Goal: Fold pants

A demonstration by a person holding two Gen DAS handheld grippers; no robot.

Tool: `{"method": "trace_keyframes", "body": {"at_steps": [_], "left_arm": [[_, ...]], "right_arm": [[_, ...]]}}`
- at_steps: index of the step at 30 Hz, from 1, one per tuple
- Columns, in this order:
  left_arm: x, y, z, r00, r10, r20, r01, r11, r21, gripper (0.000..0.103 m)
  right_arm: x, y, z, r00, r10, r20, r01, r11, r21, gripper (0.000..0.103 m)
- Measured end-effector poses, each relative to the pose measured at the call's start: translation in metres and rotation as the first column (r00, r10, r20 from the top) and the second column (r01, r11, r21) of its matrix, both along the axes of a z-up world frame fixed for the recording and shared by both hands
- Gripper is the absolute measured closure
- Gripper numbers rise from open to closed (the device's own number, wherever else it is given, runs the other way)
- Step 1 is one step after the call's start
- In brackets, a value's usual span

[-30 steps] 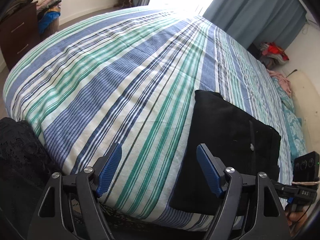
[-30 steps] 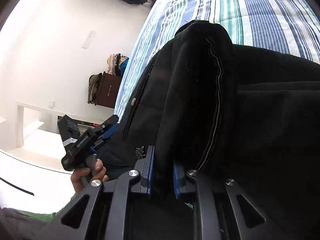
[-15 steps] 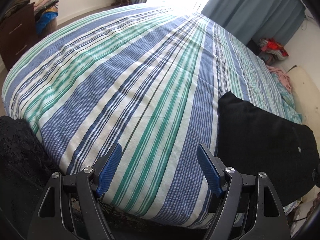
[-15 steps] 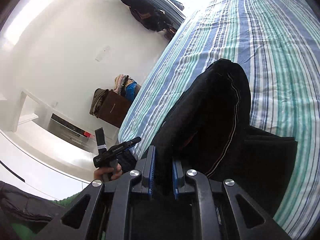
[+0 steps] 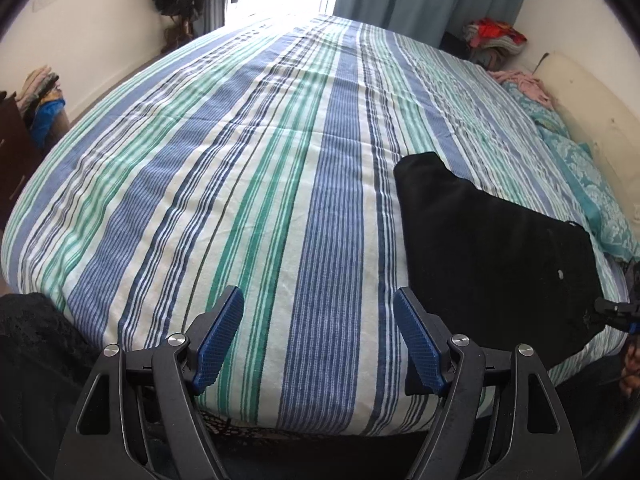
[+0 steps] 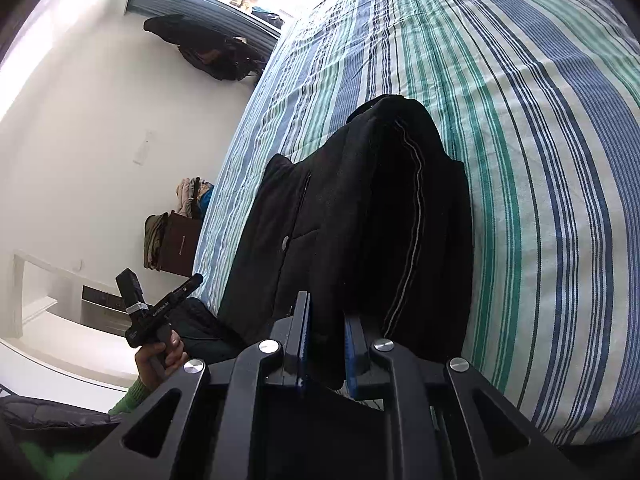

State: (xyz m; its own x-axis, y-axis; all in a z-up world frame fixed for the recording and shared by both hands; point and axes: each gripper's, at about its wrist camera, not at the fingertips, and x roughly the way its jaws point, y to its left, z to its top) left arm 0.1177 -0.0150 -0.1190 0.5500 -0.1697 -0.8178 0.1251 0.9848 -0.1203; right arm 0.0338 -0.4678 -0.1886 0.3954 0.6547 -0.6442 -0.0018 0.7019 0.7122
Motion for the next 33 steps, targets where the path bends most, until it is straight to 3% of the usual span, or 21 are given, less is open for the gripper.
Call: {"method": "trace_keyframes", "body": {"at_steps": [3,6,8,11,14,16,18,20,22,25,27,29,33], "left_arm": [[-0.003,-0.022,-0.002,0.997,-0.082,-0.008,0.082,0.996,0.019,0.024],[-0.008,-0.041,0.003,0.990,-0.143,-0.003,0.143,0.989,0.032,0.024],[-0.012,-0.050,0.011,0.984,-0.176,0.022,0.175,0.984,0.035,0.024],[-0.015,-0.072,0.018,0.970,-0.232,0.072,0.227,0.971,0.071,0.024],[-0.012,-0.101,0.015,0.954,-0.289,0.079,0.279,0.953,0.118,0.024],[-0.011,-0.121,0.006,0.943,-0.327,0.062,0.314,0.936,0.159,0.024],[-0.013,-0.136,-0.012,0.935,-0.356,-0.002,0.347,0.909,0.230,0.024],[-0.019,-0.142,-0.033,0.924,-0.376,-0.075,0.381,0.880,0.283,0.024],[-0.029,-0.138,-0.034,0.917,-0.394,-0.061,0.394,0.870,0.295,0.024],[-0.028,-0.130,-0.018,0.916,-0.396,-0.066,0.399,0.884,0.243,0.023],[-0.016,-0.124,-0.002,0.924,-0.380,-0.036,0.380,0.906,0.185,0.016],[0.008,-0.121,0.010,0.940,-0.341,-0.012,0.339,0.927,0.162,0.013],[0.070,-0.121,0.011,0.966,-0.255,-0.038,0.258,0.960,0.113,0.013]], "right_arm": [[0.001,0.001,-0.026,0.997,-0.028,-0.077,0.023,0.997,-0.071,0.086],[0.004,0.002,-0.022,0.997,-0.052,-0.061,0.044,0.992,-0.117,0.070],[0.002,0.000,-0.010,0.997,-0.054,-0.051,0.043,0.977,-0.211,0.064],[-0.001,0.009,0.027,0.999,-0.024,0.048,0.041,0.921,-0.387,0.064],[0.000,0.035,0.066,0.981,0.051,0.187,0.037,0.899,-0.437,0.064],[0.002,0.060,0.073,0.963,0.109,0.245,0.011,0.897,-0.442,0.064],[0.005,0.077,0.058,0.965,0.138,0.221,-0.029,0.899,-0.437,0.064],[0.007,0.088,0.028,0.981,0.136,0.137,-0.057,0.883,-0.466,0.064],[-0.003,0.088,0.002,0.990,0.121,0.068,-0.073,0.870,-0.487,0.067],[-0.011,0.078,0.007,0.992,0.083,0.093,-0.035,0.901,-0.432,0.067],[-0.004,0.071,0.024,0.992,0.057,0.109,-0.005,0.904,-0.427,0.067],[0.008,0.070,0.048,0.984,0.063,0.164,0.014,0.901,-0.433,0.064],[0.051,0.072,0.080,0.968,0.071,0.241,0.047,0.892,-0.450,0.062]]}}
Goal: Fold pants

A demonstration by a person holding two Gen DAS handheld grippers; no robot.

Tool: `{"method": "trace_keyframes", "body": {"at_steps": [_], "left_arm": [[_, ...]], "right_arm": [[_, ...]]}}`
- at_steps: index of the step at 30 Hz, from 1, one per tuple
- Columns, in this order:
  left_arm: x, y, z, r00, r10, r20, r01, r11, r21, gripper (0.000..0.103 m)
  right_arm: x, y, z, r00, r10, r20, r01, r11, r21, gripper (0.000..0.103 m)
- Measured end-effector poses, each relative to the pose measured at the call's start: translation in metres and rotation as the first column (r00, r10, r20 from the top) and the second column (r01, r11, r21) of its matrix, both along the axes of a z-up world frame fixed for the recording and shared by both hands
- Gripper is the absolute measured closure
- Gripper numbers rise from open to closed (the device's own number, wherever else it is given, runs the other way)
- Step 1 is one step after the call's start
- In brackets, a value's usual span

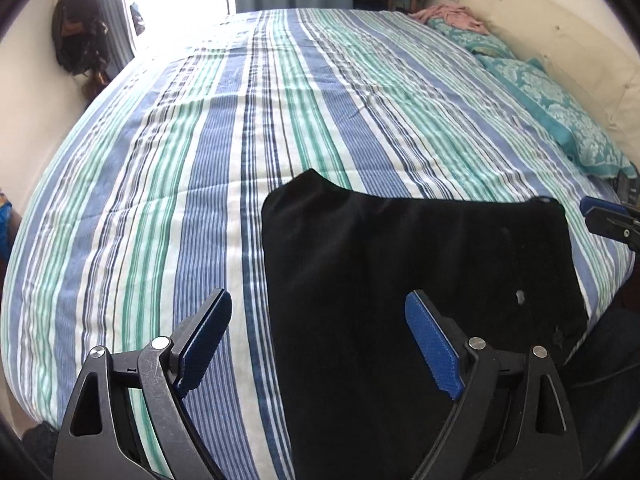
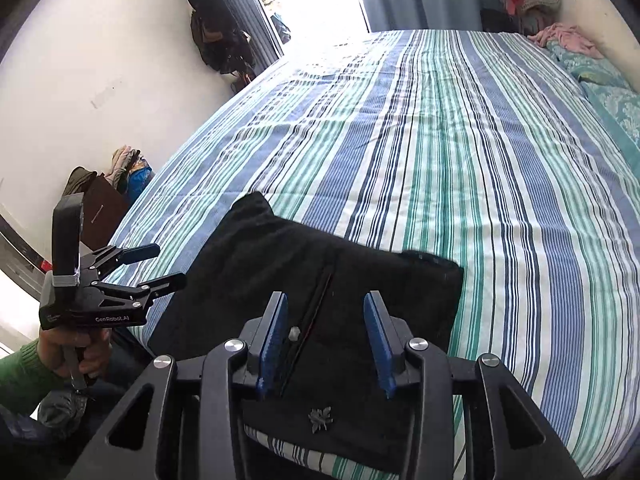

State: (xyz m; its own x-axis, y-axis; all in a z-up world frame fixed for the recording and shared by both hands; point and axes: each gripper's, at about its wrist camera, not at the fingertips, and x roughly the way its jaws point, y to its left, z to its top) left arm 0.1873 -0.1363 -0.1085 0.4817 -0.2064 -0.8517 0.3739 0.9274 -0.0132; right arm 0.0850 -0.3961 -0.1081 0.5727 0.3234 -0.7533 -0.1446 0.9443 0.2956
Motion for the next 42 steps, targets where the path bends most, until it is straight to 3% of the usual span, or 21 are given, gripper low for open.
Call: {"method": "trace_keyframes", "body": {"at_steps": [3,5,6,9,11,13,15,17,20,23,26,32,34,36,38,42], "left_arm": [[0.036,-0.004,-0.028,0.994,0.063,-0.084,-0.061,0.998,0.022,0.013],[0.046,-0.007,-0.056,0.987,0.085,-0.138,-0.071,0.992,0.105,0.012],[0.045,-0.005,-0.062,0.984,0.085,-0.155,-0.071,0.993,0.093,0.012],[0.028,0.011,-0.046,0.982,0.120,-0.143,-0.116,0.993,0.038,0.013],[0.006,0.021,-0.028,0.988,0.096,-0.120,-0.096,0.995,0.004,0.013],[-0.019,0.026,-0.015,0.992,0.064,-0.106,-0.066,0.998,-0.020,0.006],[-0.041,0.027,-0.014,0.993,0.040,-0.107,-0.041,0.999,-0.009,0.005],[-0.057,0.021,-0.026,0.990,0.024,-0.139,-0.017,0.999,0.052,0.005],[-0.072,0.023,-0.030,0.992,0.063,-0.107,-0.049,0.990,0.131,0.005],[-0.076,0.032,-0.011,0.993,0.106,-0.058,-0.098,0.987,0.126,0.005],[-0.073,0.038,-0.002,0.992,0.123,-0.028,-0.119,0.984,0.129,0.005],[-0.070,0.039,-0.002,0.992,0.124,-0.027,-0.119,0.983,0.136,0.005],[-0.069,0.039,-0.001,0.994,0.101,-0.033,-0.097,0.989,0.110,0.005],[-0.060,0.046,-0.001,0.995,0.041,-0.092,-0.042,0.999,-0.006,0.005],[-0.047,0.059,-0.007,0.985,0.000,-0.170,-0.024,0.990,-0.139,0.005],[-0.026,0.074,-0.026,0.960,-0.048,-0.277,-0.024,0.968,-0.251,0.005]], "right_arm": [[0.035,0.002,-0.005,1.000,0.014,0.008,-0.014,0.999,0.043,0.062],[0.054,-0.002,-0.036,0.997,-0.013,-0.079,0.017,0.999,0.045,0.062],[0.060,-0.005,-0.054,0.990,-0.038,-0.134,0.041,0.999,0.020,0.062],[0.053,-0.018,-0.065,0.989,-0.089,-0.120,0.091,0.996,0.018,0.069],[0.035,-0.019,-0.045,0.989,-0.125,-0.084,0.126,0.992,0.012,0.069],[0.007,-0.011,-0.023,0.996,-0.086,-0.035,0.086,0.996,0.001,0.068],[-0.026,0.003,-0.012,0.998,-0.060,-0.017,0.060,0.998,-0.036,0.060],[-0.053,0.017,-0.021,0.999,-0.036,-0.039,0.035,0.998,-0.047,0.045],[-0.072,0.027,-0.064,0.983,-0.046,-0.180,0.028,0.994,-0.104,0.040],[-0.092,0.019,-0.057,0.985,-0.118,-0.128,0.112,0.992,-0.052,0.037],[-0.104,0.010,-0.038,0.982,-0.179,-0.058,0.180,0.984,0.009,0.017],[-0.096,0.001,-0.037,0.977,-0.201,-0.067,0.202,0.979,0.013,0.015],[-0.094,-0.004,-0.037,0.978,-0.197,-0.062,0.199,0.980,0.023,0.015],[-0.089,-0.013,-0.040,0.980,-0.188,-0.066,0.191,0.981,0.033,0.015],[-0.081,-0.029,-0.047,0.977,-0.189,-0.093,0.194,0.980,0.046,0.014],[-0.063,-0.056,-0.072,0.968,-0.163,-0.193,0.186,0.977,0.105,0.014]]}}
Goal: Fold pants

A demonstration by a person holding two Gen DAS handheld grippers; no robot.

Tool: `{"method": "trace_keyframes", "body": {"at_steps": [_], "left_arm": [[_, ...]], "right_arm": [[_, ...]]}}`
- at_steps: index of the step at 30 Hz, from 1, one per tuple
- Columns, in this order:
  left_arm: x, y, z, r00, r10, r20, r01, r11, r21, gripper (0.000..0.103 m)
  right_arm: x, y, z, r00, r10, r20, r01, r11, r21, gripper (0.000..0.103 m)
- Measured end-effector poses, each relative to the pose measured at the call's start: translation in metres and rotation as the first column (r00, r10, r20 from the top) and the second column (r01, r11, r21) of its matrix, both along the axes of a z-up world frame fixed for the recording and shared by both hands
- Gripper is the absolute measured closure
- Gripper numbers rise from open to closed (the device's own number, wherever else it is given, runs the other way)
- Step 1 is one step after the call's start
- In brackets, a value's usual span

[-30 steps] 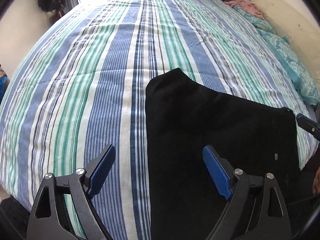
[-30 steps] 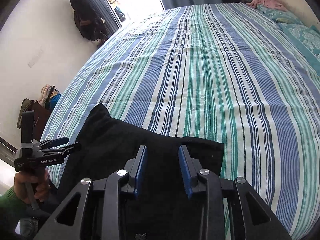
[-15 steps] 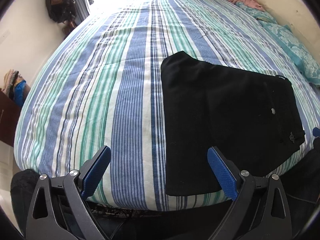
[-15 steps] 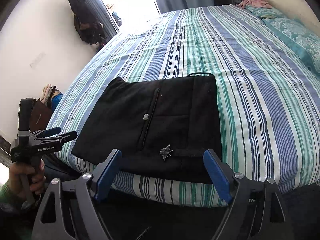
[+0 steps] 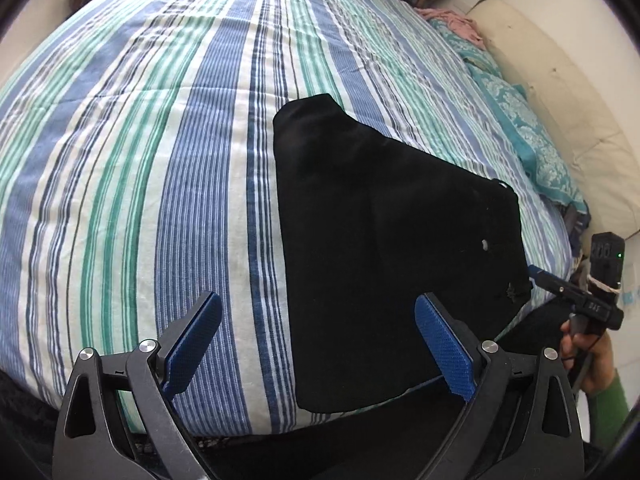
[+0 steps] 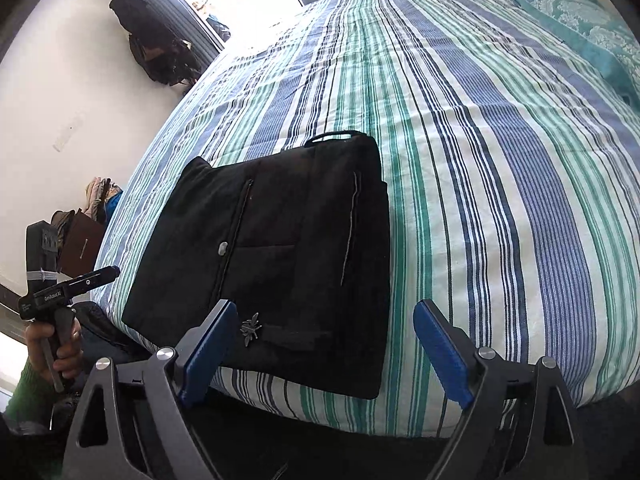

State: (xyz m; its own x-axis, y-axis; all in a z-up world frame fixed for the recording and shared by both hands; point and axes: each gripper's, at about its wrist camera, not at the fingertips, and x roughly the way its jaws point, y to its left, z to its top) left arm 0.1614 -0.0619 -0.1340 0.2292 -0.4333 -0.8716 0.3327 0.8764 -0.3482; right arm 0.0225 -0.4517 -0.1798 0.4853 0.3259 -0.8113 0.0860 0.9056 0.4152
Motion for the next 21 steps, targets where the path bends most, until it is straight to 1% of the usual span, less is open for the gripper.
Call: {"method": "trace_keyframes", "body": {"at_steps": [2,6,8,9,10,11,12,13,14,16,18,21], "left_arm": [[0.007,-0.006,-0.013,0.999,-0.032,-0.043,0.032,0.999,-0.005,0.005],[0.016,-0.020,-0.037,0.995,-0.055,-0.082,0.058,0.998,0.029,0.005],[0.017,-0.029,-0.044,0.993,-0.061,-0.096,0.065,0.997,0.032,0.005],[0.017,-0.032,-0.045,0.993,-0.059,-0.098,0.063,0.998,0.030,0.005],[0.017,-0.035,-0.044,0.994,-0.059,-0.097,0.062,0.998,0.020,0.008],[0.016,-0.038,-0.043,0.992,-0.071,-0.100,0.070,0.997,-0.014,0.045],[0.014,-0.042,-0.040,0.991,-0.080,-0.104,0.076,0.996,-0.038,0.064],[0.012,-0.045,-0.034,0.994,-0.079,-0.070,0.077,0.997,-0.019,0.071],[0.010,-0.048,-0.027,0.995,-0.095,-0.043,0.095,0.995,-0.010,0.080],[0.005,-0.052,-0.015,0.994,-0.108,-0.005,0.108,0.994,0.001,0.083],[0.002,-0.052,0.000,0.994,-0.104,0.021,0.105,0.994,-0.028,0.084],[0.005,-0.054,0.029,0.992,-0.098,0.075,0.103,0.992,-0.067,0.084]], "right_arm": [[0.008,-0.005,-0.015,0.999,0.025,-0.029,-0.023,0.998,0.052,0.014],[0.028,-0.012,-0.047,0.994,0.051,-0.096,-0.034,0.984,0.177,0.014],[0.035,-0.014,-0.057,0.994,0.064,-0.091,-0.043,0.975,0.219,0.012],[0.037,-0.016,-0.058,0.995,0.065,-0.077,-0.045,0.969,0.242,0.013],[0.038,-0.017,-0.060,0.995,0.072,-0.071,-0.049,0.958,0.284,0.028],[0.039,-0.018,-0.063,0.993,0.077,-0.085,-0.046,0.946,0.320,0.035],[0.039,-0.019,-0.063,0.993,0.078,-0.086,-0.046,0.945,0.324,0.039],[0.037,-0.017,-0.060,0.993,0.093,-0.074,-0.063,0.940,0.335,0.052],[0.036,-0.016,-0.057,0.994,0.097,-0.059,-0.072,0.938,0.339,0.058],[0.030,-0.013,-0.048,0.995,0.092,-0.030,-0.076,0.937,0.341,0.063],[0.028,-0.011,-0.037,0.997,0.074,-0.001,-0.069,0.932,0.355,0.066],[0.031,-0.005,-0.016,0.996,0.066,0.058,-0.083,0.912,0.402,0.069]]}}
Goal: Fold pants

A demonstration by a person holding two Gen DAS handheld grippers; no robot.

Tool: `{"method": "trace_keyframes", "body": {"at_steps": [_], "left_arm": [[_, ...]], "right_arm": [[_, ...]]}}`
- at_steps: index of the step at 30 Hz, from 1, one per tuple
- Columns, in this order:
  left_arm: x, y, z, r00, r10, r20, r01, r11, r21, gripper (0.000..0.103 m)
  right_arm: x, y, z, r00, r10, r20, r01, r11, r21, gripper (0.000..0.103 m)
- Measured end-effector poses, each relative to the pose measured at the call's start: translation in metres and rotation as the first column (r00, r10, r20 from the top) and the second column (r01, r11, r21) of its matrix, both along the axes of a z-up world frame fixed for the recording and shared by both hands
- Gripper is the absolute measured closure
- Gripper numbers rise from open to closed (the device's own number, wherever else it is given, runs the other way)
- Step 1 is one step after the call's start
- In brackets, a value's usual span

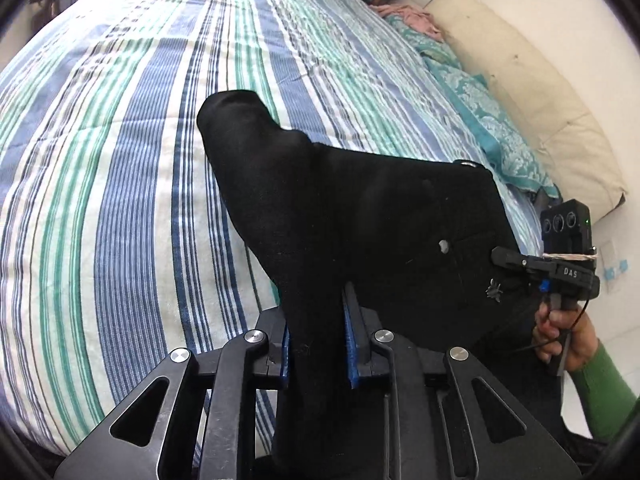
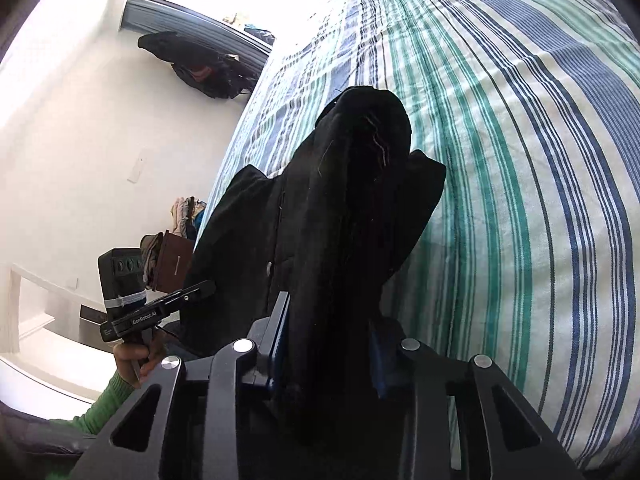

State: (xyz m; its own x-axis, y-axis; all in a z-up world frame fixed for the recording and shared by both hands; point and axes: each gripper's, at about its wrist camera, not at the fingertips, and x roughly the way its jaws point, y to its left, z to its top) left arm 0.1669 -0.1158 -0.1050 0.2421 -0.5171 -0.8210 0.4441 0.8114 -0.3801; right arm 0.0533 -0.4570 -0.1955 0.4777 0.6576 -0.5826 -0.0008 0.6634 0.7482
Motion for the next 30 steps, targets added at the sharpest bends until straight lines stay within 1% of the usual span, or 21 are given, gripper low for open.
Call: {"method": "trace_keyframes", "body": {"at_steps": [5,7,8,9,10,11,12,13,14,15,16,17,18,19,20,21,22,23,26,27,30], "left_arm": [[0.038,0.001,0.044,0.991,0.052,0.126,-0.052,0.999,-0.005,0.084],[0.063,0.007,0.052,0.982,0.085,0.170,-0.085,0.996,-0.007,0.083],[0.074,0.008,0.053,0.975,0.096,0.200,-0.100,0.995,0.012,0.081],[0.085,0.010,0.049,0.967,0.108,0.232,-0.123,0.991,0.054,0.073],[0.094,0.012,0.041,0.957,0.130,0.260,-0.164,0.980,0.115,0.066],[0.101,0.013,0.031,0.945,0.159,0.284,-0.217,0.958,0.186,0.056],[0.104,0.016,0.023,0.933,0.187,0.308,-0.271,0.928,0.255,0.055],[0.101,0.019,0.016,0.924,0.200,0.325,-0.304,0.902,0.308,0.054],[0.092,0.029,0.012,0.920,0.205,0.334,-0.318,0.889,0.330,0.049],[0.079,0.040,0.012,0.913,0.208,0.351,-0.328,0.887,0.326,0.042],[0.063,0.047,0.014,0.899,0.214,0.383,-0.346,0.883,0.317,0.038],[0.046,0.060,0.017,0.878,0.219,0.425,-0.369,0.876,0.311,0.025],[0.029,0.063,0.021,0.853,0.220,0.474,-0.393,0.868,0.304,0.013],[0.012,0.064,0.026,0.824,0.219,0.522,-0.413,0.863,0.289,0.007],[-0.004,0.065,0.031,0.796,0.221,0.564,-0.430,0.862,0.269,0.001],[-0.016,0.066,0.037,0.775,0.224,0.591,-0.440,0.863,0.249,0.001],[-0.027,0.065,0.042,0.770,0.225,0.597,-0.436,0.869,0.234,0.001],[-0.033,0.062,0.046,0.782,0.224,0.581,-0.423,0.876,0.232,0.001],[-0.044,0.049,0.050,0.853,0.225,0.472,-0.372,0.895,0.245,0.001],[-0.050,0.045,0.052,0.862,0.234,0.451,-0.373,0.893,0.250,0.001],[-0.068,0.034,0.056,0.866,0.235,0.442,-0.384,0.879,0.284,0.001]], "right_arm": [[0.048,0.028,0.044,0.994,0.060,0.093,-0.060,0.998,-0.005,0.069],[0.073,0.034,0.057,0.990,0.057,0.130,-0.053,0.998,-0.038,0.070],[0.089,0.035,0.059,0.990,0.037,0.137,-0.032,0.999,-0.041,0.069],[0.104,0.035,0.058,0.991,0.018,0.134,-0.013,0.999,-0.043,0.068],[0.119,0.034,0.056,0.993,0.001,0.121,0.008,0.998,-0.069,0.062],[0.129,0.034,0.052,0.995,-0.025,0.099,0.037,0.992,-0.121,0.055],[0.137,0.032,0.048,0.996,-0.057,0.075,0.071,0.977,-0.201,0.054],[0.140,0.031,0.046,0.995,-0.083,0.055,0.095,0.954,-0.285,0.054],[0.139,0.029,0.046,0.994,-0.103,0.041,0.111,0.928,-0.355,0.053],[0.133,0.027,0.048,0.992,-0.122,0.034,0.125,0.907,-0.401,0.051],[0.120,0.023,0.052,0.990,-0.134,0.042,0.139,0.894,-0.425,0.043],[0.105,0.023,0.058,0.989,-0.139,0.058,0.150,0.882,-0.446,0.031],[0.089,0.021,0.065,0.987,-0.144,0.076,0.162,0.863,-0.478,0.024],[0.073,0.023,0.070,0.984,-0.153,0.091,0.178,0.840,-0.512,0.008],[0.058,0.022,0.075,0.981,-0.163,0.110,0.196,0.824,-0.531,0.000],[0.044,0.022,0.080,0.977,-0.171,0.126,0.212,0.815,-0.540,0.000],[0.032,0.025,0.085,0.975,-0.183,0.129,0.224,0.802,-0.554,0.000],[0.021,0.029,0.090,0.971,-0.200,0.132,0.240,0.780,-0.578,0.000],[-0.005,0.047,0.104,0.952,-0.244,0.187,0.305,0.680,-0.667,0.000],[-0.013,0.054,0.107,0.947,-0.249,0.202,0.319,0.658,-0.682,0.000],[-0.029,0.080,0.115,0.949,-0.229,0.215,0.314,0.658,-0.684,0.000]]}}
